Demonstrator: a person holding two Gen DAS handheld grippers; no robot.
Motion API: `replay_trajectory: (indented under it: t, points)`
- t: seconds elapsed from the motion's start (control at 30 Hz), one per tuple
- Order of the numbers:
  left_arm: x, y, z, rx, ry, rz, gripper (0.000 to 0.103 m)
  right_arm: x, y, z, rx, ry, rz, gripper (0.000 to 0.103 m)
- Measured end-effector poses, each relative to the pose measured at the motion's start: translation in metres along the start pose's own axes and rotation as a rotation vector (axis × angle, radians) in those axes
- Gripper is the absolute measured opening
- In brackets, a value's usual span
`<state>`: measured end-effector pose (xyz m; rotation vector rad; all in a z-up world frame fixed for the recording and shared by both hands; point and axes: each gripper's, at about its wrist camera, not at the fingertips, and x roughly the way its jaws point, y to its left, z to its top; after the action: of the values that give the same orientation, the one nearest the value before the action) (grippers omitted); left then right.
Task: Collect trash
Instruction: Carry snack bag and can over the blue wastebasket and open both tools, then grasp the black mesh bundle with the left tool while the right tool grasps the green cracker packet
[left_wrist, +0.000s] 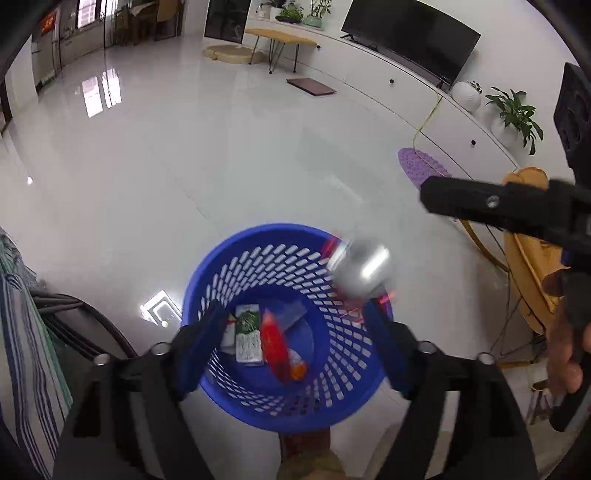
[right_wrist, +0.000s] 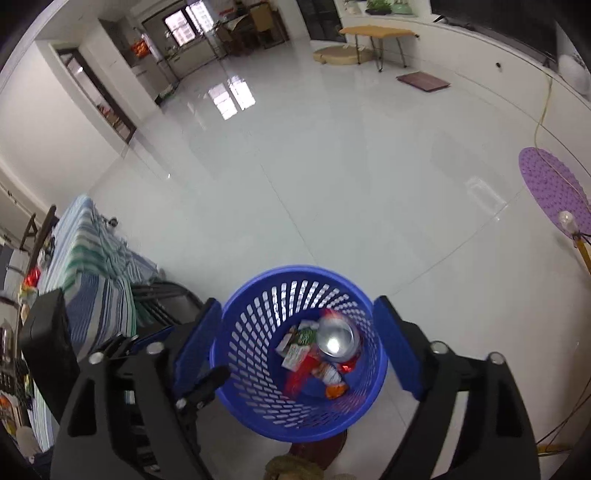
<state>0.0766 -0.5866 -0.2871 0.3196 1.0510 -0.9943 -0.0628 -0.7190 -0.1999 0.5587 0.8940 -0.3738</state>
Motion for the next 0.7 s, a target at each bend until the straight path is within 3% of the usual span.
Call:
replay_trajectory:
  t: [0.2, 0.37, 0.53, 0.63, 0.7]
  points:
    - [-0.056, 0.000, -0.009, -0.004, -0.165, 0.060, 0.098, -0.034, 0.013, 0.003, -0.065, -0.134, -0.019, 0.094]
    - [-0.122, -0.004, -0.024, 0.008, -0.286, 0.078, 0.098, -0.062, 0.048, -0.005, -0.178, -0.223, -0.050, 0.097]
    - [-0.184, 0.000, -0.047, -0.014, -0.309, 0.106, 0.098, -0.089, 0.099, -0.021, -0.272, -0.292, -0.013, 0.098]
    - [-0.217, 0.009, -0.065, -0.029, -0.299, 0.173, 0.098, -0.100, 0.133, -0.037, -0.309, -0.328, -0.002, 0.098]
    - [-0.237, 0.016, -0.077, -0.038, -0.296, 0.224, 0.098, -0.103, 0.157, -0.050, -0.334, -0.337, 0.057, 0.098]
